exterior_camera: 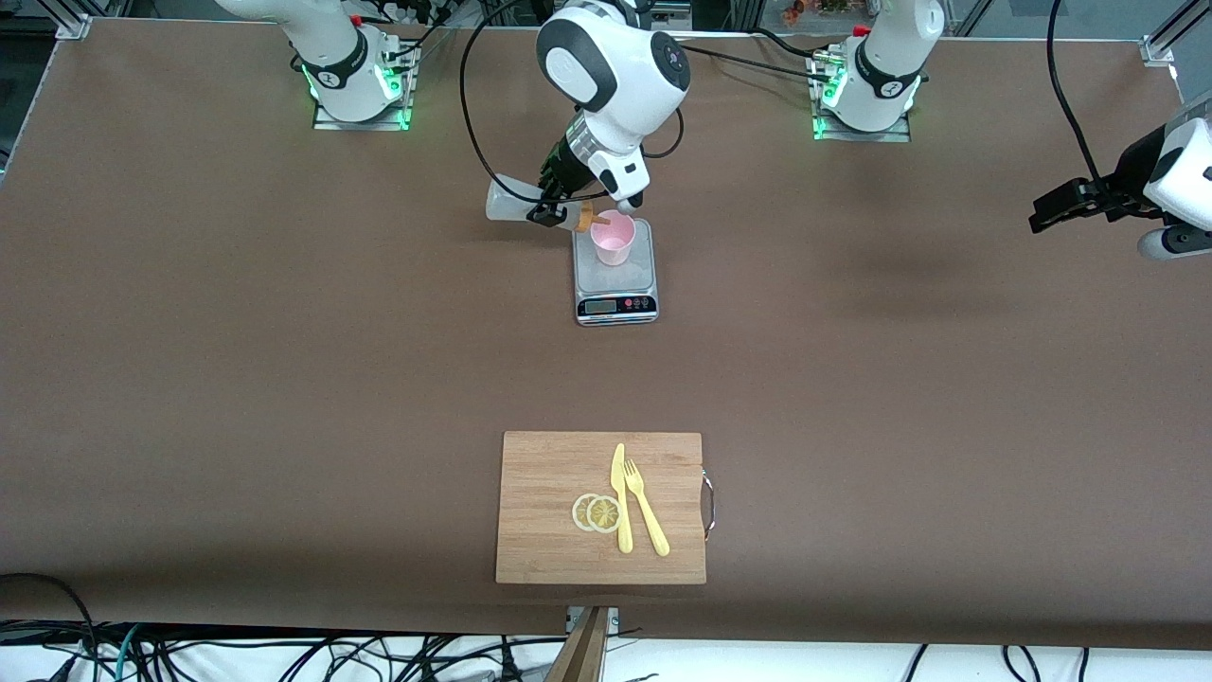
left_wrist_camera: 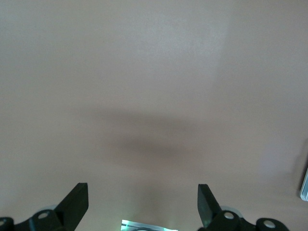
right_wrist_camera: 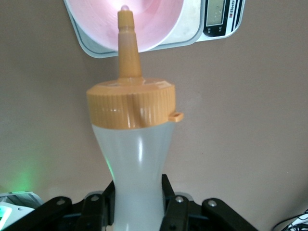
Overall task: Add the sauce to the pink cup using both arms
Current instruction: 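Tilt the bottle nozzle over the pink cup with the right gripper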
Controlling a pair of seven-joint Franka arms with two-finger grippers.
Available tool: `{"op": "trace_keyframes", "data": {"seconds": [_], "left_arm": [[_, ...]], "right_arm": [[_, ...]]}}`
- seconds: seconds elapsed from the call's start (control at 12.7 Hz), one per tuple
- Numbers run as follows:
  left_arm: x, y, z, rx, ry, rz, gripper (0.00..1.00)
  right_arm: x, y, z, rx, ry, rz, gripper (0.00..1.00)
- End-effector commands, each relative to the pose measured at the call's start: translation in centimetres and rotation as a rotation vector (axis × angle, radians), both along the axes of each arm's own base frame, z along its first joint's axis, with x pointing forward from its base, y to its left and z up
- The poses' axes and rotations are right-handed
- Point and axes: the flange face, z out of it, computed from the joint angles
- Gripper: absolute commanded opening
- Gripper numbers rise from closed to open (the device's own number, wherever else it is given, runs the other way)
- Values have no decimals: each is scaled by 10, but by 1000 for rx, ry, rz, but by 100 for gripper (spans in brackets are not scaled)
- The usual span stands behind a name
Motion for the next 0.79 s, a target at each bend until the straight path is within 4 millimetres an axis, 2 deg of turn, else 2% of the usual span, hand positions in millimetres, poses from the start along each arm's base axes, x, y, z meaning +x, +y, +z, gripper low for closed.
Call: {"op": "trace_keyframes", "data": {"seconds": [0.0,0.39,0.55,0.71], "left_arm": [[1,2,4,20,3,-6,100],[1,2,4,20,3,-6,100],[1,2,4,20,3,-6,100],[1,2,4,20,3,-6,100]], "right_arm": [[-4,2,10,-21,-22,1,9],[-3,1,11,-24,-28,6,9],[-4,2,7,-31,-26,7,0],[-3,2,8,-26,-26,5,0]]}}
